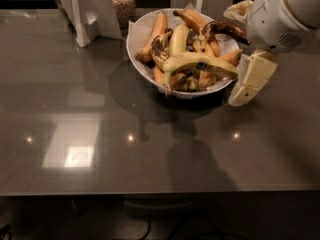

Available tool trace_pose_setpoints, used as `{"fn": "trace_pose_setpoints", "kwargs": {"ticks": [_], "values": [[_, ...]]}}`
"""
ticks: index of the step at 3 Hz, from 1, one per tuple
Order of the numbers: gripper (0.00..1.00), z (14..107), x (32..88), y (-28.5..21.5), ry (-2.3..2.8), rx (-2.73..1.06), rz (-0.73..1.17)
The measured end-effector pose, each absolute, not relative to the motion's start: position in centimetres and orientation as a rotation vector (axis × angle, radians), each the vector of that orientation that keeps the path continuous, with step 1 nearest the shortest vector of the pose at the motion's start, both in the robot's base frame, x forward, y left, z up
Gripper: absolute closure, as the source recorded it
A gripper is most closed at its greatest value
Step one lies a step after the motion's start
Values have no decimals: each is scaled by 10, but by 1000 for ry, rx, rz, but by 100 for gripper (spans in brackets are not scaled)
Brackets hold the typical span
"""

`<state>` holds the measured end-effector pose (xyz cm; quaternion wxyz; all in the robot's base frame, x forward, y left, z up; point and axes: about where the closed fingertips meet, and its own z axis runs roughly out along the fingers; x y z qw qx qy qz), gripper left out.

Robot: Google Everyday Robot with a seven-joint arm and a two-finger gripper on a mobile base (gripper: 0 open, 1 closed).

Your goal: Pick banana from white bowl

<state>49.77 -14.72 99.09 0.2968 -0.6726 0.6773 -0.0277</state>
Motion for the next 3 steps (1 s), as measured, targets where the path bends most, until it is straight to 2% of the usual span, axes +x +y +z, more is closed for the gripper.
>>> {"fn": "trace_pose_setpoints", "kwargs": {"ticks": [1,3], "values": [[0,987,530,-128,1665,-1854,-83],[0,986,535,-127,1639,-1859,-90]]}}
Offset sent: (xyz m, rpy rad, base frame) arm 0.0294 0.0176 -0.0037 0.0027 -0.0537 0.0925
